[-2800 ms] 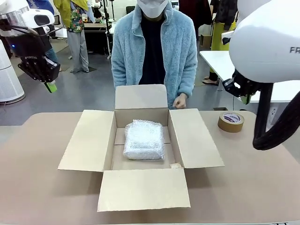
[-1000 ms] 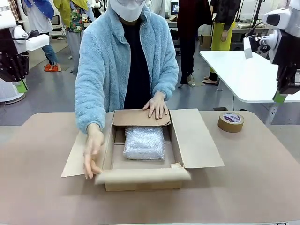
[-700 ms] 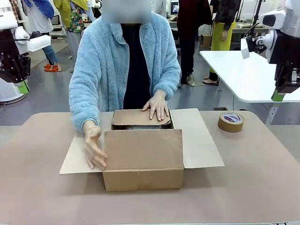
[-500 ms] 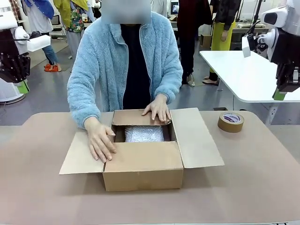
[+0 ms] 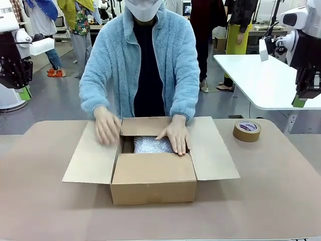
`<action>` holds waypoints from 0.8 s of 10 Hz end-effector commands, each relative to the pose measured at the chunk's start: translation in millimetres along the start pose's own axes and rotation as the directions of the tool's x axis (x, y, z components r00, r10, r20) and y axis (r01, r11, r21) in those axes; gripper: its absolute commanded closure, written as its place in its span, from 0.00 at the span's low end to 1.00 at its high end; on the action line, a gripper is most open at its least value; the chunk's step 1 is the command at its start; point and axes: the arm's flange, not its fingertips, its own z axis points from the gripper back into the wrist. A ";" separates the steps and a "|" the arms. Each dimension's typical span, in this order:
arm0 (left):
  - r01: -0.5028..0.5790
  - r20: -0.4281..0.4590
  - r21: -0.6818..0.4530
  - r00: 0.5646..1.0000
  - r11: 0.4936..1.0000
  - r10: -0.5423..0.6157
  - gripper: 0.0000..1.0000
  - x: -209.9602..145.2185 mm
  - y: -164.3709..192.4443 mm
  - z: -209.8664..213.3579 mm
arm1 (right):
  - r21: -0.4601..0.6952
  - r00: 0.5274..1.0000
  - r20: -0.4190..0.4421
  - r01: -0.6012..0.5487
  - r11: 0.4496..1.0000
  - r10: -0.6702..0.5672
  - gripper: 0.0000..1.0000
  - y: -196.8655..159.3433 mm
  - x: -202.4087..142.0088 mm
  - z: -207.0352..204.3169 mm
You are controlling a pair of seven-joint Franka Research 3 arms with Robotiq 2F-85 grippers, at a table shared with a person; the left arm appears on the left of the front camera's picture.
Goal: Wrap the clocks to prevent damage.
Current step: Push the right (or left) flap of the Package Box to close it.
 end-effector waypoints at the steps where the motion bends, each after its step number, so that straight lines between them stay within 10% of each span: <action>1: 0.001 -0.004 0.004 1.000 1.000 -0.001 1.00 -1.2 -1.2 1.6 | 0.011 1.000 0.013 -0.006 1.000 0.006 0.99 1.9 -1.3 -2.6; 8: 0.001 -0.004 0.004 1.000 1.000 -0.001 1.00 -1.2 -1.2 1.6 | 0.011 1.000 0.013 -0.006 1.000 0.006 0.99 1.9 -1.3 -2.6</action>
